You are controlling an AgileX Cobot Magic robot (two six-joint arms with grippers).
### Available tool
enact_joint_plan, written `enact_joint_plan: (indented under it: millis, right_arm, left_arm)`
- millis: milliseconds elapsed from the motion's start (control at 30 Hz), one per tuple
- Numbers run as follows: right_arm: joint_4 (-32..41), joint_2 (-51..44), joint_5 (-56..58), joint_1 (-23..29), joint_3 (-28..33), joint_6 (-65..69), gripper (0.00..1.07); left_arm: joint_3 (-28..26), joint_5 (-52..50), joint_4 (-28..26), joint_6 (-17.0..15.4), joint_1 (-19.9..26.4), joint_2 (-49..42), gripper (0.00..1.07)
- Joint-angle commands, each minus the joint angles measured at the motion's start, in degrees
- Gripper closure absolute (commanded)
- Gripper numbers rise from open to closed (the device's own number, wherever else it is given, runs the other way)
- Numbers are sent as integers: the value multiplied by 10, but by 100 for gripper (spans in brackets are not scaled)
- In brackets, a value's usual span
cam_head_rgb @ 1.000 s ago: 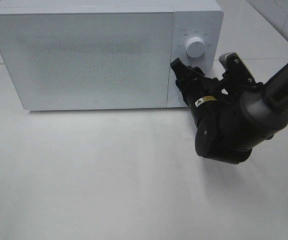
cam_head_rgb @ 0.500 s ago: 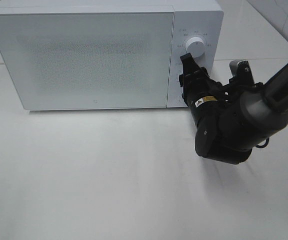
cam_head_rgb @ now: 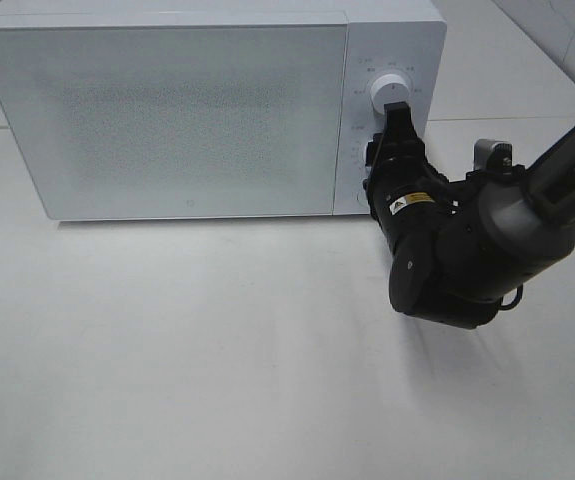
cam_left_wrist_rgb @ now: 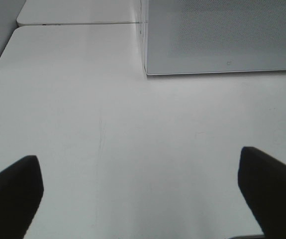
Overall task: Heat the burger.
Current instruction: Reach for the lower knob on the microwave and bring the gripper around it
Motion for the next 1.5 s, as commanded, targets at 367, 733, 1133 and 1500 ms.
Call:
enact_joint_plan:
  millis: [367, 733, 1133, 1500]
  right_arm:
    - [-25, -3, -84, 3, -7, 145, 107]
    - [-5, -3, -84, 3, -7, 213, 107]
    - [-6, -3, -84, 3, -7, 213, 106]
    - [6, -3, -83, 3, -7, 193, 101]
  left_arm:
    - [2, -1, 0, 0, 2, -13, 6]
    - [2, -1, 0, 0, 2, -13, 6]
    - [2, -1, 0, 0, 2, -13, 6]
    - [2, -1, 0, 0, 2, -13, 6]
